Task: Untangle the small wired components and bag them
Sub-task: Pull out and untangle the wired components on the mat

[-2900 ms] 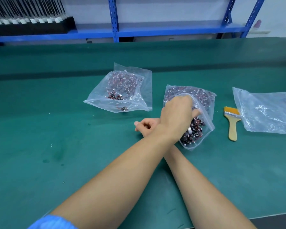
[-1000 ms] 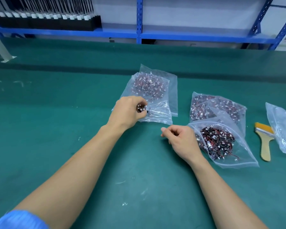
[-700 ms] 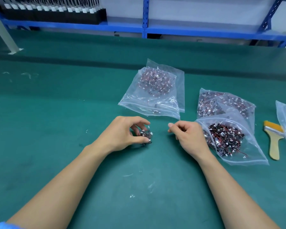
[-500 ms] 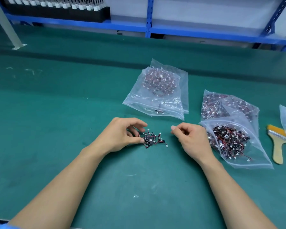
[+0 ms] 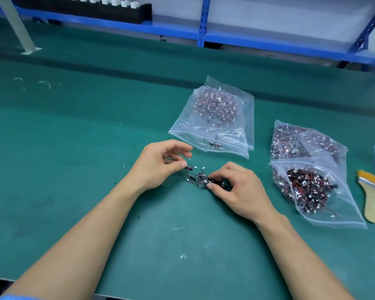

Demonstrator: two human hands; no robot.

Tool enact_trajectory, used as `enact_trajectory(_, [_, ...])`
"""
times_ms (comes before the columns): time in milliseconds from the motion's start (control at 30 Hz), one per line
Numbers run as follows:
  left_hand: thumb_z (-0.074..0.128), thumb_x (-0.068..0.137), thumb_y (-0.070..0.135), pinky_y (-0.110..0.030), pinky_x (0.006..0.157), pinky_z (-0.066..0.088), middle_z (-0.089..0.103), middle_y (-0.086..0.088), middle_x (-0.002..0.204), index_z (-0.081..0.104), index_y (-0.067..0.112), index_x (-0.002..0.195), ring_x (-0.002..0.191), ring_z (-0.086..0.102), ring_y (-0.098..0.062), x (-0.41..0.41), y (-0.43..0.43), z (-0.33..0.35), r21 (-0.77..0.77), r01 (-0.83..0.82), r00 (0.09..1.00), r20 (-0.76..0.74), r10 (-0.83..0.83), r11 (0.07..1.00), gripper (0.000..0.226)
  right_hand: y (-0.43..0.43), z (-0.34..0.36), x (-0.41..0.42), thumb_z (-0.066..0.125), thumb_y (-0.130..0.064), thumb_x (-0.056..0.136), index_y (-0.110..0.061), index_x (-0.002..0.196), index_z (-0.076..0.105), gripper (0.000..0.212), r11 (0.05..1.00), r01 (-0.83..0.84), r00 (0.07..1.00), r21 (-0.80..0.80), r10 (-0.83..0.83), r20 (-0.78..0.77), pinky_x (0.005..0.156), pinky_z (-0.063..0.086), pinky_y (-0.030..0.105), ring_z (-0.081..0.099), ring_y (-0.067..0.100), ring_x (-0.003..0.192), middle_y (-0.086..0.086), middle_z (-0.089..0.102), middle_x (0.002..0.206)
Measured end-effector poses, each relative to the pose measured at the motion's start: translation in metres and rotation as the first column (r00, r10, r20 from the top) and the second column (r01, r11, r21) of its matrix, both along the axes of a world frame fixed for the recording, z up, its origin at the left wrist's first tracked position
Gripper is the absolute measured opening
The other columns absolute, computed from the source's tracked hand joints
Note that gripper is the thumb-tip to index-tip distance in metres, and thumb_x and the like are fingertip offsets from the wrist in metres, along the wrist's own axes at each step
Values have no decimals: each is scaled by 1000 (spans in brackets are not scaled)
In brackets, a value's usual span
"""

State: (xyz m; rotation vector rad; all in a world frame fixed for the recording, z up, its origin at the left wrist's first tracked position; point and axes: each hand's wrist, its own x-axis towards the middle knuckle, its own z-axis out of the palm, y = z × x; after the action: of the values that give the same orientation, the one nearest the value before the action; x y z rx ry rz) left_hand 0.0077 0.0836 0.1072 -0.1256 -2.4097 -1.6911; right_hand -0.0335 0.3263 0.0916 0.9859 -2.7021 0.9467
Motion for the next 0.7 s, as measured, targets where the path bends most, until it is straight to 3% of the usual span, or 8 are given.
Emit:
enact_trajectory(133, [71,87,-5,-16,81,52,75,10,103,70,28,109,84,69,-7,-2,-7,0,9,-62,998,-21,62,998,40,7,0,0,78,-29,81,-32,89,76,9,1000,22,999,-15,-22,24,72,53,37,58,2,76,-18,62,83])
enact_trajectory(300, [70,88,-4,-15,83,53,72,16,106,66,40,104,84,70,-3,-3,-15,-3,-169,-117,993,7,120,979,47,12,0,0,76,-22,78,-33,86,76,13,999,47,999,-23,-46,27,67,51,32,59,4,71,-19,63,80])
enact_trajectory(533, [70,85,0,-23,78,54,70,20,103,71,28,110,72,68,-1,-3,-23,-5,-272,-249,964,19,264,929,38,13,-1,-1,75,-21,75,-32,80,75,12,997,68,997,-44,-67,24,62,48,33,55,5,65,-17,62,74])
enact_trajectory(700, [73,87,6,-21,89,53,69,18,104,70,27,114,88,68,-1,-3,-25,-4,-270,-262,961,14,275,927,35,12,-1,0,76,-20,75,-31,79,74,12,995,67,998,-78,-66,13,60,45,29,55,5,65,-17,62,74])
